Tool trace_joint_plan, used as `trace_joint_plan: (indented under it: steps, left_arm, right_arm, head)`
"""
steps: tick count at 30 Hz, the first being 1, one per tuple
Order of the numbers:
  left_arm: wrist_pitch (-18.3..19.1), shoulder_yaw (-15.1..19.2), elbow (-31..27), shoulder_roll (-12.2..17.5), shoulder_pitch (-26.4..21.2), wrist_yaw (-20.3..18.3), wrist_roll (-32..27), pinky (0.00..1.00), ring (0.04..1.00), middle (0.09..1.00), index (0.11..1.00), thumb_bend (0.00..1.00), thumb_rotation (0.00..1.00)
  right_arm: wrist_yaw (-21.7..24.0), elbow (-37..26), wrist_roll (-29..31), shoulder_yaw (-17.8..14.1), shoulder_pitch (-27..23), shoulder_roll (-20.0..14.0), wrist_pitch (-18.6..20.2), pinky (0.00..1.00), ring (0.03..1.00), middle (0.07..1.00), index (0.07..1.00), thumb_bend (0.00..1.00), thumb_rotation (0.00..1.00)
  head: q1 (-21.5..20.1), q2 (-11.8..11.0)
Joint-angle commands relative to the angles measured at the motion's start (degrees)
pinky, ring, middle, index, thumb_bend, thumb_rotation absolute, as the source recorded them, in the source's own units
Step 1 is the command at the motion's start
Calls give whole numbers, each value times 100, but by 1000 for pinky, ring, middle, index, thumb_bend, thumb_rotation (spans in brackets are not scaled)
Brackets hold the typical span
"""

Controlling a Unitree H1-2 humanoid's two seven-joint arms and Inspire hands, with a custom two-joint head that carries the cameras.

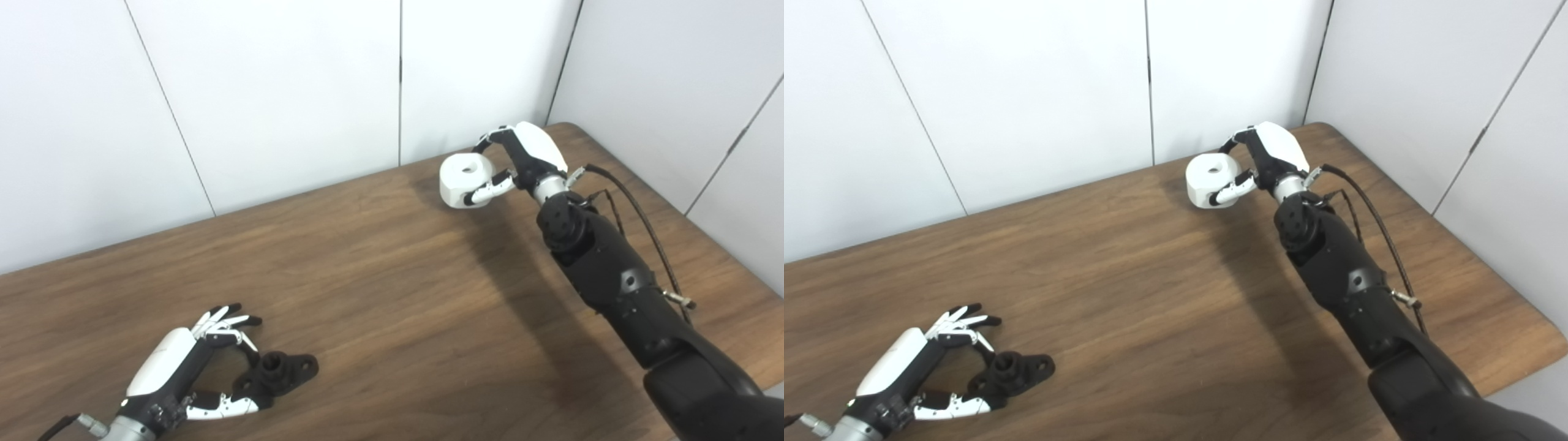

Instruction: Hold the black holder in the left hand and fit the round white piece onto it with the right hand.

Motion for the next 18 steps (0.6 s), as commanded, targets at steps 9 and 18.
trace_joint_plan:
  steps: [9, 18]
  left_arm:
    - [-20, 1, 89, 65, 9, -71, 84, 1000, 976, 833, 483, 518, 39]
    - [-63, -14, 270, -4, -7, 41, 175, 1000, 988, 840, 483, 519, 40]
  right_arm:
    - [-10, -814, -133, 33, -97, -248, -341, 787, 903, 779, 486, 520, 157]
    - [306, -1720, -189, 314, 211, -66, -534, 779, 893, 771, 485, 519, 157]
  head:
    - [225, 145]
    - [490, 230]
